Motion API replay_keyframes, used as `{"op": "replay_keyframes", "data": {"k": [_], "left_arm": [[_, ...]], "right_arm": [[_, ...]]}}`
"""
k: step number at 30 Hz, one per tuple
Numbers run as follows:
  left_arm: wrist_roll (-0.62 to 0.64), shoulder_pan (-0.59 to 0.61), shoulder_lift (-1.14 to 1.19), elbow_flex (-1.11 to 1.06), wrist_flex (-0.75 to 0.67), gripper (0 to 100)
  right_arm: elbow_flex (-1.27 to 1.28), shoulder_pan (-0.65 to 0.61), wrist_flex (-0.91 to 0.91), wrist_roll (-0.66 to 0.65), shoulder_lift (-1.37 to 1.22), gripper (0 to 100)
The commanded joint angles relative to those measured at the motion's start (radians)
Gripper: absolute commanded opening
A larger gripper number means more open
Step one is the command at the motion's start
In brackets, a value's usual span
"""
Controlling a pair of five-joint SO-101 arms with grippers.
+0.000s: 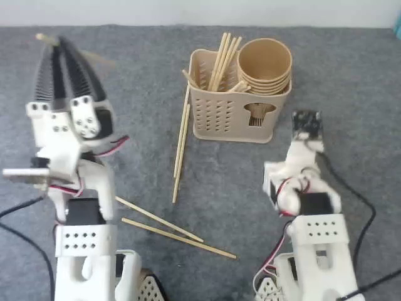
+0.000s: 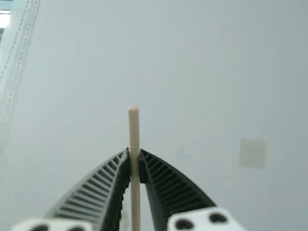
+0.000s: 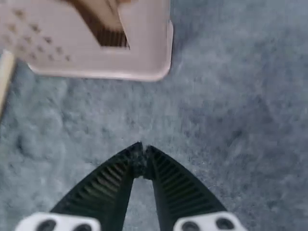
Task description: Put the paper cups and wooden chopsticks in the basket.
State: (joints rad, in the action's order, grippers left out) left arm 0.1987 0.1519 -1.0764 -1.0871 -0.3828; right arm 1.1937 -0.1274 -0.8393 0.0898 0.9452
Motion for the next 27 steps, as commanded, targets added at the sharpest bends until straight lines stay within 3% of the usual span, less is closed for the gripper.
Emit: {"op": "replay_keyframes", "data": {"k": [1, 5, 12, 18, 27], "left_arm": [[0.011, -0.157, -0.011, 0.113, -0.054, 1], [0.011, -0.275, -0.009, 0.206, -0.005, 1], [0.009, -0.448, 0.133, 0.308, 0.008, 1], [0.009, -0.457, 0.364, 0.435, 0.008, 1], [0.009, -0.428, 0.631, 0.438, 0.009, 1]], "right_arm": [[0.166, 0.008, 0.211, -0.009, 0.030, 0.8], [0.276, 0.007, 0.409, -0.011, 0.031, 0.8], [0.285, 0.016, 0.426, -0.011, 0.031, 0.8], [0.284, 0.018, 0.426, -0.011, 0.031, 0.8], [0.282, 0.018, 0.426, -0.011, 0.031, 0.8]]}}
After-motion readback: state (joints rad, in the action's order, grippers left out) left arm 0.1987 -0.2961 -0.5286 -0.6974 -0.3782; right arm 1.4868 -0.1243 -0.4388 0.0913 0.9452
